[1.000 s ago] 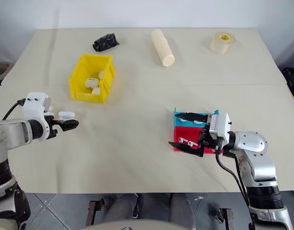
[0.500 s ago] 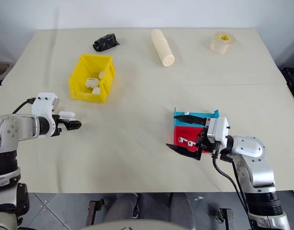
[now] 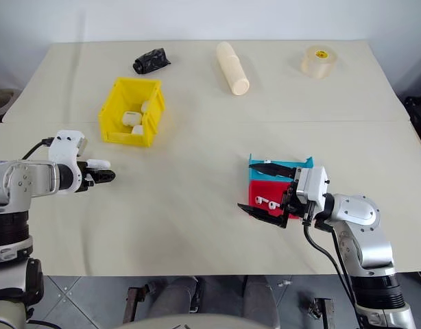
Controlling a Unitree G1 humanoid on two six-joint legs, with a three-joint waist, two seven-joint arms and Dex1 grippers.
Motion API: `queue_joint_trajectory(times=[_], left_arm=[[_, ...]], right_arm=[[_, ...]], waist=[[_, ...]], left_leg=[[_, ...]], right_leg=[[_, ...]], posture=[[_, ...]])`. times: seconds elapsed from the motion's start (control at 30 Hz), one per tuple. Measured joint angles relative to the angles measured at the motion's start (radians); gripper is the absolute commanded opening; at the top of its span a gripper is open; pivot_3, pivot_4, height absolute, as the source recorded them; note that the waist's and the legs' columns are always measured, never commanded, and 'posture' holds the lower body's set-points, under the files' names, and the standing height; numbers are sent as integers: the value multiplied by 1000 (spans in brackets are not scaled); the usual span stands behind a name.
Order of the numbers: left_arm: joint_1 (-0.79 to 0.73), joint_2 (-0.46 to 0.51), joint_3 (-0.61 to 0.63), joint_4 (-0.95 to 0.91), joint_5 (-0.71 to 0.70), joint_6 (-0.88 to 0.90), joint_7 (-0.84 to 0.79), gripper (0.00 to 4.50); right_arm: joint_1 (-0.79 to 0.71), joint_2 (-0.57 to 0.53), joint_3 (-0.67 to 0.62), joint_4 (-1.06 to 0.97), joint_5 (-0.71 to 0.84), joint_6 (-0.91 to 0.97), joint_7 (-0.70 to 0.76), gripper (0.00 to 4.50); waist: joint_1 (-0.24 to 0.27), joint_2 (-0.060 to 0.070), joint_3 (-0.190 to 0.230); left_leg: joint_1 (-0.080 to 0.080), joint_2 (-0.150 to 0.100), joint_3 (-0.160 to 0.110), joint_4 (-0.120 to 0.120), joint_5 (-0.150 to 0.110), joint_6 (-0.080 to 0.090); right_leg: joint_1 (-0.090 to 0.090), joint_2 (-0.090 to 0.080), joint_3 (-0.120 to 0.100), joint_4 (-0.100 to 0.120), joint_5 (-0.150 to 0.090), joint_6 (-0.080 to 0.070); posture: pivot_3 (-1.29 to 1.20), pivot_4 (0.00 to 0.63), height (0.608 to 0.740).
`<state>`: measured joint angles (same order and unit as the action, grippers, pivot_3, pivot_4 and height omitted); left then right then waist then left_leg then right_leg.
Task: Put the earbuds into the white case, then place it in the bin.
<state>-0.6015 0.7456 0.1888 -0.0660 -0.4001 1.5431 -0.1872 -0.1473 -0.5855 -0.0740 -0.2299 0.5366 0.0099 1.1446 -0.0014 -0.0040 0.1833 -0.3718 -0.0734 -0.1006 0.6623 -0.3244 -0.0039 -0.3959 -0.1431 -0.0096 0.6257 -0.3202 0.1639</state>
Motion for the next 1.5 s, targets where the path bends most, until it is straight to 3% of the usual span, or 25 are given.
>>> queue_joint_trajectory(times=[0.23, 0.33, 0.47, 0.57, 0.67, 0.97, 1.3, 1.5], left_arm=[[49, 15, 30, -45, -5, -6, -56, 2805], [140, 25, 53, -103, -35, -114, -144, 2805], [344, 13, 164, -232, -114, -391, -358, 2805], [442, -67, 276, -272, -166, -678, -530, 2805], [494, -89, 280, -270, -172, -880, -648, 2805], [398, -301, 68, -160, -167, -1275, -833, 2805], [286, -481, -154, -7, -134, -1503, -941, 2805], [231, -540, -212, 46, -136, -1588, -1028, 2805]], right_arm=[[-1, 0, 0, 1, -3, -1, 0, 4500], [-3, 0, 1, 4, -3, -3, 2, 4500], [-5, -3, -2, 15, -4, -8, 12, 4500], [-6, -12, -10, 37, -7, -8, 18, 4500], [-8, -20, -12, 42, -9, -10, 21, 4500], [70, -60, -70, 25, -10, -11, -7, 4500], [288, -124, -253, -67, -5, -8, -49, 4500], [444, -146, -374, -133, 5, 8, -55, 4500]], waist=[[-2, 0, 0], [1, 0, 0], [0, 0, 0], [2, 0, 0], [7, 0, 0], [28, 0, 0], [28, 0, 0], [28, 0, 0]], left_leg=[[0, 0, 0, 0, 0, 0], [0, 0, 0, 0, 0, 0], [-1, 0, 1, 0, 0, 0], [0, 1, 0, 0, 0, 0], [0, 0, 0, 1, 0, 0], [0, -1, 0, 1, -1, 1], [0, -1, 2, 3, -1, 2], [0, -1, 2, 3, -1, 2]], right_leg=[[0, 0, 1, 0, 0, 0], [0, -1, 0, -1, 0, 0], [0, -2, 0, -6, 0, 0], [2, -2, -2, -7, 0, -1], [3, -2, -3, -7, 0, -1], [3, -3, -3, -7, 0, 0], [4, -1, -3, -6, 0, 0], [4, 0, -3, -7, 0, 0]], posture=[[0, 150, 740], [0, 150, 740], [0, 150, 740], [0, 150, 740], [0, 150, 740], [0, 150, 740], [0, 150, 740], [0, 150, 740]])
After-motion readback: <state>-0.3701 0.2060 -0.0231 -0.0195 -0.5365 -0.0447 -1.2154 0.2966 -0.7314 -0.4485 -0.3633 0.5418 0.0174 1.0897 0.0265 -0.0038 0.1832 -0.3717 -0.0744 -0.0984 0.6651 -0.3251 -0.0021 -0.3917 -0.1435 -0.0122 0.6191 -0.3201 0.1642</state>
